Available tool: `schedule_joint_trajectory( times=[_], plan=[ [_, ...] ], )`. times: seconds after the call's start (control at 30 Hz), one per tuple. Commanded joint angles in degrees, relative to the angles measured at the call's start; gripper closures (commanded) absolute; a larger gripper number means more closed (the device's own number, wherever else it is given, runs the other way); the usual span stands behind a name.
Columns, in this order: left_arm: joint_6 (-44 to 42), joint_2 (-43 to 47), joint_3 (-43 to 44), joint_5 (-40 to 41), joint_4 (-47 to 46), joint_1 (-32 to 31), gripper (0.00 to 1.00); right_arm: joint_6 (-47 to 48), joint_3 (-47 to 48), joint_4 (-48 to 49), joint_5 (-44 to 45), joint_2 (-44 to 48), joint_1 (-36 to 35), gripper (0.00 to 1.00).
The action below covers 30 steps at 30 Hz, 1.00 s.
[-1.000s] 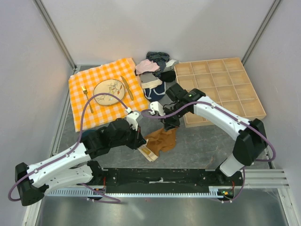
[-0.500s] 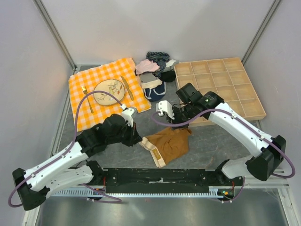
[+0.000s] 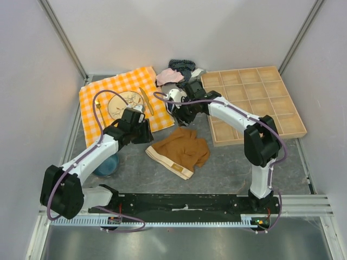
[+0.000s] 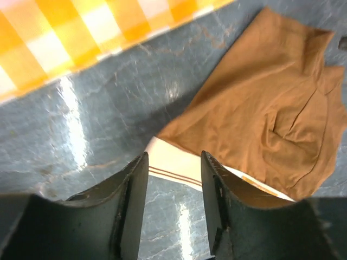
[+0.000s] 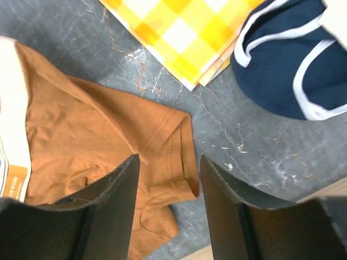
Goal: Roll the underwear
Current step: Flatten out the underwear at the center of the board.
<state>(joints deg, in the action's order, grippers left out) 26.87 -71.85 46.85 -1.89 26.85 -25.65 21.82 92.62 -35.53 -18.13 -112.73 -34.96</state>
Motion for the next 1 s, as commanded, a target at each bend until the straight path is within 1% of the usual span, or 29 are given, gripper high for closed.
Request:
schedule_joint_trajectory(
  times=[0.0, 0.03, 0.07, 0.1, 0.13, 0.17, 0.23, 0.27, 0.3, 0.4, 0.43, 0.5, 0.53, 0.63, 0.77, 0.83, 0.97],
  plan=[
    [-5.2, 4.9, 6.1, 3.9, -1.3, 1.3, 0.46, 7.5, -0.8, 1.2, -9.3, 10.8, 0.7, 0.42],
    [-6.1, 6.5, 6.6, 4.0, -1.0, 1.3, 0.44, 11.2, -4.5, -0.4, -12.2, 12.6, 0.7, 0.4],
    [-7.0, 8.7, 6.8, 3.7, -0.8, 1.3, 0.43, 23.1, -6.5, -6.5, -19.2, 14.3, 0.7, 0.38],
    [-9.0, 10.7, 6.8, 2.9, -0.7, 1.3, 0.4, 29.4, -8.2, -10.4, -22.1, 17.0, 0.6, 0.37],
    [-10.2, 14.7, 6.7, 2.2, -0.7, 1.3, 0.36, 36.4, -12.4, -13.7, -24.4, 18.2, 0.6, 0.35],
    [-11.4, 16.4, 6.3, 0.3, -0.6, 1.3, 0.34, 45.8, -14.8, -18.0, -27.3, 19.3, 0.5, 0.33],
    [-13.9, 20.9, 4.9, -1.1, -0.5, 1.3, 0.3, 50.5, -21.0, -19.0, -27.4, 21.8, -0.5, 0.29],
    [-14.6, 22.0, 4.2, -3.2, -0.4, 1.3, 0.29, 51.9, -22.6, -18.5, -26.6, 22.5, -1.2, 0.29],
    [-15.4, 23.1, 3.4, -4.3, -0.3, 1.3, 0.3, 51.9, -23.5, -18.3, -24.1, 22.7, -2.2, 0.3],
    [-14.6, 24.8, -0.7, -6.4, -0.9, 1.3, 0.3, 50.5, -27.0, -17.8, -21.2, 23.2, -2.7, 0.37],
    [-14.4, 24.8, -1.6, -7.1, -1.0, 1.3, 0.3, 50.7, -28.2, -17.8, -20.8, 23.6, -2.7, 0.41],
    [-14.4, 24.3, -1.3, -8.1, -0.6, 1.3, 0.32, 50.9, -31.1, -16.5, -19.8, 25.8, -3.4, 0.44],
    [-14.5, 24.1, -1.2, -8.1, -0.6, 1.3, 0.32, 50.8, -34.4, -15.5, -18.0, 26.7, -4.1, 0.47],
    [-14.5, 23.9, -1.4, -8.0, -0.9, 1.3, 0.32, 47.7, -39.8, -10.0, -14.8, 29.6, -6.0, 0.5],
    [-14.5, 23.7, -1.6, -8.4, -0.8, 1.3, 0.32, 43.7, -41.5, -3.3, -11.8, 28.4, -6.8, 0.52],
    [-14.5, 23.8, -1.7, -8.7, -1.1, 1.3, 0.32, 42.0, -42.1, 0.4, -10.7, 27.8, -6.6, 0.5],
    [-14.4, 23.9, -1.8, -9.1, -1.2, 1.3, 0.32, 40.5, -42.1, 3.3, -8.6, 25.5, -6.7, 0.48]
  ],
)
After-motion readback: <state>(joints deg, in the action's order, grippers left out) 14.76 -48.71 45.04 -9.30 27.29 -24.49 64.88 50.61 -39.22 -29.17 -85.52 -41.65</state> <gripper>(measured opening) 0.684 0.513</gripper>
